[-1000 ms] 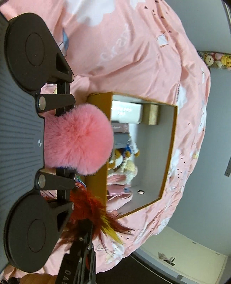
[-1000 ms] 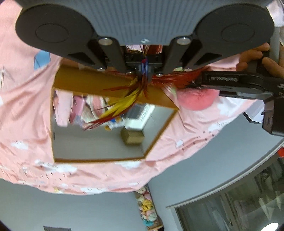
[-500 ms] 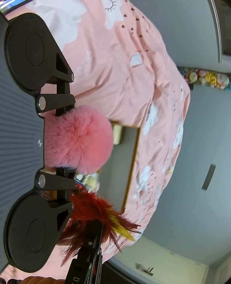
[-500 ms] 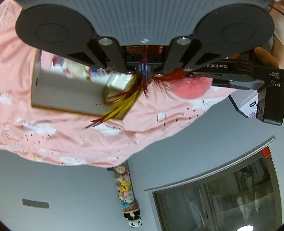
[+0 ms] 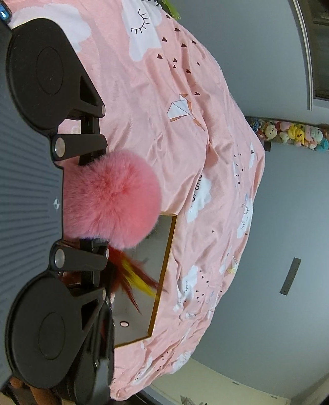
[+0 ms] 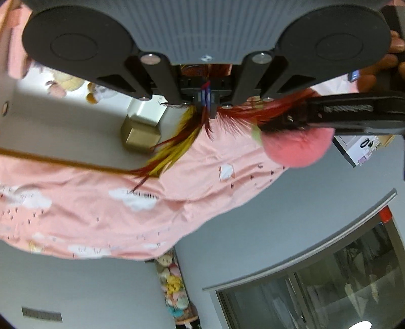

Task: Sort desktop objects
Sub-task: 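Lift and carry the pom-pom and feather toy over the box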

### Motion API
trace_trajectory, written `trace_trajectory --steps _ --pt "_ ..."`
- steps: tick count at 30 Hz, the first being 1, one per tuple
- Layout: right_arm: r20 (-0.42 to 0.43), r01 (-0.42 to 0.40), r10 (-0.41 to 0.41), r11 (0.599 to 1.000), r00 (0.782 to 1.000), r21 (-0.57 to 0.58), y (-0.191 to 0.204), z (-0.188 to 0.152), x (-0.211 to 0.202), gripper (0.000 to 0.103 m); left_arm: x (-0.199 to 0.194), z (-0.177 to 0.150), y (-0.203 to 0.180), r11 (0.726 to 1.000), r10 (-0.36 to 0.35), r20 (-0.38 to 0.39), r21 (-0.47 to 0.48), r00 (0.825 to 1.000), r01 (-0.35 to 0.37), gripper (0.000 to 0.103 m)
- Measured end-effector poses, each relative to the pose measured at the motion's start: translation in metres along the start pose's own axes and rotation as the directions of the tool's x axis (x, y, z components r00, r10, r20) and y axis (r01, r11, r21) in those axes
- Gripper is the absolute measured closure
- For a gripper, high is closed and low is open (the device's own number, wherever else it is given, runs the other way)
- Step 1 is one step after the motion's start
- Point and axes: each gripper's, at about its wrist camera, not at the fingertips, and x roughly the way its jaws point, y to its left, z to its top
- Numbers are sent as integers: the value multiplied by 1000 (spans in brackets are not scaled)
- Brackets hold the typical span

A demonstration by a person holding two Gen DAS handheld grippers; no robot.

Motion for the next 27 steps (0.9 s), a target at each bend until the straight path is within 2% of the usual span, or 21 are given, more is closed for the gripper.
trace_trajectory --steps 7,10,12,17,21,27 --pt "-51 -19 20 1000 998 19 -9 -6 29 100 12 10 -6 1000 -8 -8 23 1000 9 55" --pt "-50 -27 29 999 998 40 -14 -8 28 94 17 16 -10 999 -12 -6 37 1000 12 55" --pt "-39 -21 23 998 999 53 -19 -8 23 85 20 20 -15 999 -17 -6 49 1000 17 55" --pt "28 63 -66 993 997 103 -42 -6 -1 79 28 31 -32 994 -51 -14 99 999 52 55" --pt "71 171 -185 972 980 163 -67 -11 -23 70 42 39 -48 985 -90 -32 142 995 94 55" --pt "87 185 -212 952 973 245 -91 -25 -42 70 78 40 -77 967 -147 -104 195 984 165 55"
